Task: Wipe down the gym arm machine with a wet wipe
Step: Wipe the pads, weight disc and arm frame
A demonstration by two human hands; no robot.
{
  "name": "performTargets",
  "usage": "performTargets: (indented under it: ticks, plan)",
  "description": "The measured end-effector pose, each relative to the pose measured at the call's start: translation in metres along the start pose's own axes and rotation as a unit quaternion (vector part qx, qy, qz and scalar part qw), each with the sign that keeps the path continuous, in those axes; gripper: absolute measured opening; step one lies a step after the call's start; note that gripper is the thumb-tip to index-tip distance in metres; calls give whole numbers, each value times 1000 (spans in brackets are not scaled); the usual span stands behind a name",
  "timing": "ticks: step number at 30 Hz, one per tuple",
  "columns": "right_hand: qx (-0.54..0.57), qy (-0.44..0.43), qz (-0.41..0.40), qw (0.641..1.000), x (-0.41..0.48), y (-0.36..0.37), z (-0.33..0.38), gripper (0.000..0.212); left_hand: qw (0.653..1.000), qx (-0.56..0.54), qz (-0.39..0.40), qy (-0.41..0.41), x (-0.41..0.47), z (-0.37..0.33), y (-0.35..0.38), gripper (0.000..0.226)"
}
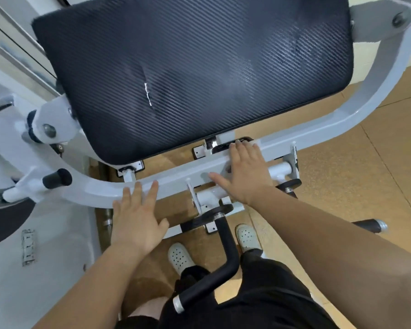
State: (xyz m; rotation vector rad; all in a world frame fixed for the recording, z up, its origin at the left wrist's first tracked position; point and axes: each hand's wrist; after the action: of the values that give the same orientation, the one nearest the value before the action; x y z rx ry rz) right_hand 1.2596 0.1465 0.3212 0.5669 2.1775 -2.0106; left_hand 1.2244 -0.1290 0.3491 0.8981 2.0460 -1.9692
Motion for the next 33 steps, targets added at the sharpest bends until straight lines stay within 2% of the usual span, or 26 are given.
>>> performTargets:
  ticks: [4, 7, 9, 11, 13, 16, 19, 23, 24, 27, 28, 29, 30, 33]
  plan:
    - [44, -164, -20, 985, -14, 0, 80, 106, 1000, 12, -5, 24, 8, 5, -9, 89]
    - [44, -201, -15, 978, -20, 8, 103, 101, 999, 23, 4, 41, 11, 15, -15, 89]
    - [8, -153, -35, 988, -20, 16, 94, 100, 997, 28, 9, 64, 10, 24, -18, 86]
    - [14, -30, -26, 999, -22, 21, 81, 102, 995, 36, 15, 95, 8, 35, -22, 86]
    - [77, 87, -12, 993, -25, 24, 83, 103, 991, 55, 32, 121, 7, 45, -25, 88]
    - [189, 171, 4, 967, -26, 24, 123, 100, 983, 93, 62, 147, 14, 56, -31, 94]
    - [314, 234, 23, 920, -25, 20, 164, 100, 978, 105, 75, 164, 22, 61, -36, 96]
    - [447, 345, -6, 825, -9, 10, 161, 102, 972, 123, 77, 183, 26, 65, -36, 98]
    - [480, 346, -9, 806, -5, 6, 160, 105, 972, 123, 78, 184, 26, 66, -36, 98]
    - [613, 338, -30, 713, 4, -10, 164, 111, 973, 111, 73, 189, 28, 70, -35, 96]
    - [638, 335, -34, 692, 5, -14, 168, 111, 973, 108, 72, 191, 28, 70, -35, 96]
    - [644, 328, -30, 691, 3, -17, 173, 111, 973, 105, 73, 192, 28, 71, -35, 96]
    - [635, 312, -22, 706, 0, -19, 181, 111, 973, 103, 73, 193, 28, 72, -35, 95]
    - [561, 226, -9, 796, -15, -11, 205, 108, 972, 99, 71, 199, 28, 72, -34, 96]
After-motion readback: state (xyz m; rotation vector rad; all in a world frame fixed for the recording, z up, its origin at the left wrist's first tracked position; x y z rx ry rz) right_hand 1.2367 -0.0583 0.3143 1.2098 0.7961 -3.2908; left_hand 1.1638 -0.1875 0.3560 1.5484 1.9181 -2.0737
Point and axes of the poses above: each hand's wrist, its own x-axis towards the middle knuckle, its own y-axis out of the palm, z = x × y, and after that the axes turned 10 degrees about -x, right-handed
